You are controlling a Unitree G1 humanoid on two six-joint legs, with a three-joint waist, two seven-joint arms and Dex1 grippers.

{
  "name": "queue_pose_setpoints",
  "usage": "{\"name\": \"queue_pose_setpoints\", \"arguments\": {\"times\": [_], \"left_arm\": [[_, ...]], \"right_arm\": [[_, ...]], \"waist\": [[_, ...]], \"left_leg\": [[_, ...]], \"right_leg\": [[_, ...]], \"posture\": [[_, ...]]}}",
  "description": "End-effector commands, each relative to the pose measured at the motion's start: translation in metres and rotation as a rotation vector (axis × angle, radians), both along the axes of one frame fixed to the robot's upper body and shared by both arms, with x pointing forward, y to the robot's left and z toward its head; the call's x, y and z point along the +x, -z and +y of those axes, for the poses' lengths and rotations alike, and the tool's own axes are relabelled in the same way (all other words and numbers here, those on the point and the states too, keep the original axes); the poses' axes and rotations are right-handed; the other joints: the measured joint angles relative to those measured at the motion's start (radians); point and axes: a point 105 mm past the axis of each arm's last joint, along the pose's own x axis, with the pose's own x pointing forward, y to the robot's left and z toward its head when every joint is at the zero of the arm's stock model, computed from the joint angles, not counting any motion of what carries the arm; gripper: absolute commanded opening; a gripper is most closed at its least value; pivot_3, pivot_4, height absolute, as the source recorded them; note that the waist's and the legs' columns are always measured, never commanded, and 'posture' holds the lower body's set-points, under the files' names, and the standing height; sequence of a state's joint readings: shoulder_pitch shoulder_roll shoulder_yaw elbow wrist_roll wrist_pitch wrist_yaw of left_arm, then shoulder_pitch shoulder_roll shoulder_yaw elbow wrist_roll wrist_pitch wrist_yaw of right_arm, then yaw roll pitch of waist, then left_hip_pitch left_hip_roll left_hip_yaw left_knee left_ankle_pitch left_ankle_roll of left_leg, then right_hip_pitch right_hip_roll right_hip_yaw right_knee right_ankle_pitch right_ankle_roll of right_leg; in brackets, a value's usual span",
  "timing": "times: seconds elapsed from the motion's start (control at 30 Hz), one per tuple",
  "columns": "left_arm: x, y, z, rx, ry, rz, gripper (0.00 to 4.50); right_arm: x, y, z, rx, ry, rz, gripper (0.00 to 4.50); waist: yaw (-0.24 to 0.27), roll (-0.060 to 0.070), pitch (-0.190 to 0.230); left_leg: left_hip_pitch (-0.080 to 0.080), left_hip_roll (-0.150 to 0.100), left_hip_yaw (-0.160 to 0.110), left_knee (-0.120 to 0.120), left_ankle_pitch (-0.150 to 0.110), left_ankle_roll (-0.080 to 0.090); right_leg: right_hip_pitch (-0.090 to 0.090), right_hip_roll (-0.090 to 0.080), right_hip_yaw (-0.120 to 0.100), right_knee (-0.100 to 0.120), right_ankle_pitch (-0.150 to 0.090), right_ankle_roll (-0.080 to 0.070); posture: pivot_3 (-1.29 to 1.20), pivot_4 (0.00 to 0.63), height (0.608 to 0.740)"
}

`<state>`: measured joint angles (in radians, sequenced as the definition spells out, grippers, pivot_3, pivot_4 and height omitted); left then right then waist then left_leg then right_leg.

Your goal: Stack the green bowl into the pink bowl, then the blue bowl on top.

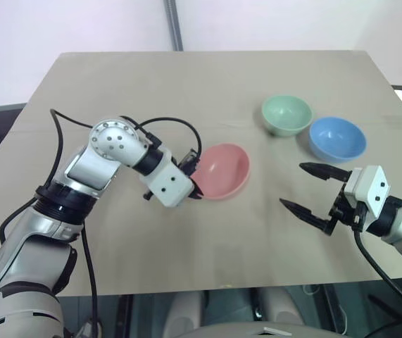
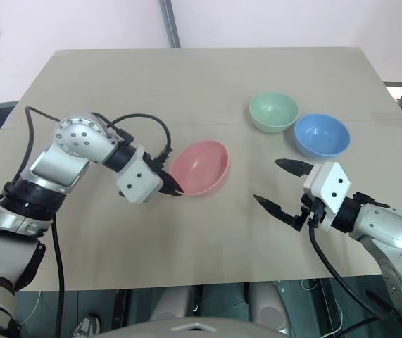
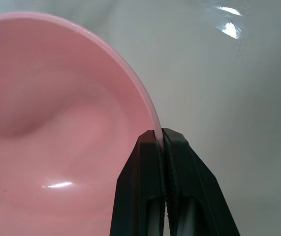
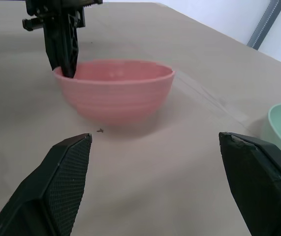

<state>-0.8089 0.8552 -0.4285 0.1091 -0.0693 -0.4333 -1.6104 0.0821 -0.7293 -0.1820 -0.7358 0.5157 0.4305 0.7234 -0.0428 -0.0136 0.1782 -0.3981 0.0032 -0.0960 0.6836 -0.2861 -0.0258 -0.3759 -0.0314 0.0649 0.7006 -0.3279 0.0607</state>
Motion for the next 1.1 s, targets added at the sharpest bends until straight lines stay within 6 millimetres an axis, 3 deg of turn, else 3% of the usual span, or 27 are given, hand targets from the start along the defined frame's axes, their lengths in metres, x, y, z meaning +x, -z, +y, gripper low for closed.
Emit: {"name": "queue_pose_setpoints", "arguments": {"times": [0.03,0.07,0.2,0.23,0.3,0.37,0.6,0.73,0.83,1.1], "left_arm": [[0.003,-0.003,0.001,0.035,0.046,-0.056,0.67],[0.005,-0.004,0.003,0.041,0.047,-0.065,0.9],[0.008,-0.004,0.005,0.038,0.051,-0.087,2.8],[0.008,-0.005,0.003,0.021,0.051,-0.088,3.05],[0.007,-0.012,-0.002,-0.034,0.029,-0.084,3.05],[0.008,-0.032,-0.003,-0.131,-0.068,-0.034,3.05],[-0.006,-0.069,0.021,-0.267,-0.335,0.095,3.05],[-0.021,-0.081,0.027,-0.377,-0.475,0.177,3.05],[-0.016,-0.096,0.022,-0.629,-0.556,0.171,3.05],[-0.031,-0.073,0.009,-0.889,-0.739,0.251,3.05]], "right_arm": [[-0.006,-0.012,0.0,-0.001,0.011,-0.049,4.5],[-0.006,-0.011,0.0,0.0,0.013,-0.048,4.5],[-0.006,-0.01,0.0,0.004,0.019,-0.045,4.5],[-0.005,-0.01,0.0,0.007,0.02,-0.045,4.5],[-0.003,-0.011,0.001,0.01,0.025,-0.05,4.5],[0.003,-0.014,-0.001,-0.001,0.054,-0.063,4.5],[0.013,-0.023,-0.002,0.024,0.097,-0.096,4.5],[0.032,-0.023,-0.008,-0.013,0.163,-0.116,4.5],[0.052,-0.013,-0.014,-0.148,0.233,-0.082,4.5],[0.127,0.005,-0.035,-0.307,0.356,0.017,4.5]], "waist": [[0.001,0.0,0.0],[0.001,0.0,0.0],[0.001,0.0,0.0],[0.0,0.0,0.0],[0.0,0.0,0.0],[0.0,0.0,0.0],[-0.004,0.0,0.0],[-0.01,0.0,0.0],[-0.001,0.001,0.001],[-0.004,0.0,0.001]], "left_leg": [[0.0,0.0,0.0,0.0,0.0,0.0],[0.0,0.0,0.0,0.0,0.0,0.0],[0.0,0.0,0.0,0.0,0.0,0.0],[0.0,0.0,0.0,0.0,0.0,0.0],[0.0,0.0,0.0,0.0,0.0,0.0],[0.0,0.0,-0.001,0.0,0.0,0.0],[0.0,0.001,-0.001,0.0,0.0,0.0],[0.0,0.001,-0.002,0.0,0.0,0.0],[0.001,0.001,-0.001,0.001,0.0,0.0],[0.001,0.001,-0.002,0.002,0.0,0.0]], "right_leg": [[0.0,0.0,0.0,0.0,0.0,0.0],[0.0,0.0,0.0,0.0,0.0,0.0],[0.0,0.0,0.0,0.0,0.0,0.0],[0.0,0.0,0.0,0.0,0.0,0.0],[0.0,0.0,0.0,0.0,0.0,0.0],[0.0,0.0,0.0,0.0,0.0,0.0],[0.0,0.001,0.0,0.001,0.0,0.0],[0.0,0.0,0.0,0.001,0.0,0.0],[0.0,0.0,0.0,0.002,0.0,0.0],[-0.002,-0.001,0.004,0.004,0.0,0.0]], "posture": [[0.0,0.15,0.74],[0.0,0.15,0.74],[0.0,0.15,0.74],[0.0,0.15,0.74],[0.0,0.15,0.74],[0.0,0.15,0.74],[0.0,0.15,0.74],[0.0,0.15,0.74],[0.0,0.15,0.74],[0.0,0.15,0.74]]}}
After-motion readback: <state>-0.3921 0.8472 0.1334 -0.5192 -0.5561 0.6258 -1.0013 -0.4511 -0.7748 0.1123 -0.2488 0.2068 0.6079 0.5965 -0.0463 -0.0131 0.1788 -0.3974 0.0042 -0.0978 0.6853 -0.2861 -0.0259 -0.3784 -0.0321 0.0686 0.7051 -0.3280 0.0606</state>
